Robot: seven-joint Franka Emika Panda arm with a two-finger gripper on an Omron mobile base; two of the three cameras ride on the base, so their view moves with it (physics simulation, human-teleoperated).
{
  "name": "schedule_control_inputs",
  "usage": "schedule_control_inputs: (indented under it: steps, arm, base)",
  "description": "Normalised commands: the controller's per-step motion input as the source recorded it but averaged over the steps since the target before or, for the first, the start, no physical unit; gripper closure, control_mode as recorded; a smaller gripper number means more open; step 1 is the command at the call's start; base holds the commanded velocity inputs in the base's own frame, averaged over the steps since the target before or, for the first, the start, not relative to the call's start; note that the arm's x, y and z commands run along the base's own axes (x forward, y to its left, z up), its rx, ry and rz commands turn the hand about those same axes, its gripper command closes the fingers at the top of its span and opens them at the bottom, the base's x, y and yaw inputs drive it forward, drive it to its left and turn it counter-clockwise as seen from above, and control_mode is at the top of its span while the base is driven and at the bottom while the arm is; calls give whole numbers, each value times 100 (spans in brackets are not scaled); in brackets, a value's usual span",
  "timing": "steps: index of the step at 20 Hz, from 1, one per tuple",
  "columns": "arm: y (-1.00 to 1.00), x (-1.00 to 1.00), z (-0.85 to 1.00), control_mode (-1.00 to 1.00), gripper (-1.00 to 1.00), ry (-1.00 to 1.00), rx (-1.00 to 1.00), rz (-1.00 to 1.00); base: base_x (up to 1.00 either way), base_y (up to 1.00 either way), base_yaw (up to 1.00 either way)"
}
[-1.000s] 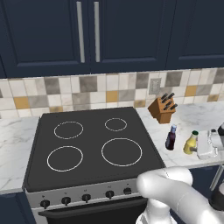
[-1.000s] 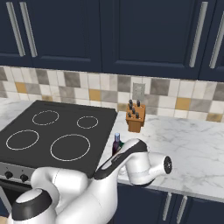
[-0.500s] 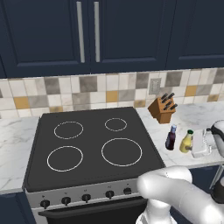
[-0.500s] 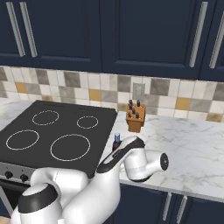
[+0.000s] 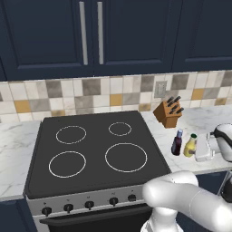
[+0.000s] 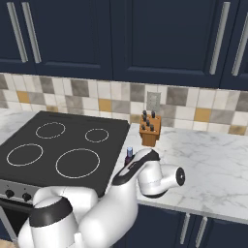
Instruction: Take 2 condiments from the cabinet and move them on the counter near the stove.Make sure the condiments are lined up with each other, next to each other.
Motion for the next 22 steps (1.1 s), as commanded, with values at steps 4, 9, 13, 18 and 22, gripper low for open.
schedule_control_inputs:
  steps: [4, 9, 13, 18, 22]
  arm:
    - [0, 13, -12, -100, 100, 0, 0, 0]
    - [0, 13, -13, -100, 100, 0, 0, 0]
    - [0, 11, -13, -100, 100, 0, 0, 0]
    - [0, 10, -11, -100, 100, 0, 0, 0]
    - [0, 8, -11, -100, 100, 0, 0, 0]
  base:
    - [0, 0, 0]
    - [0, 0, 0]
    - [0, 0, 0]
    - [0, 0, 0]
    - [0, 0, 0]
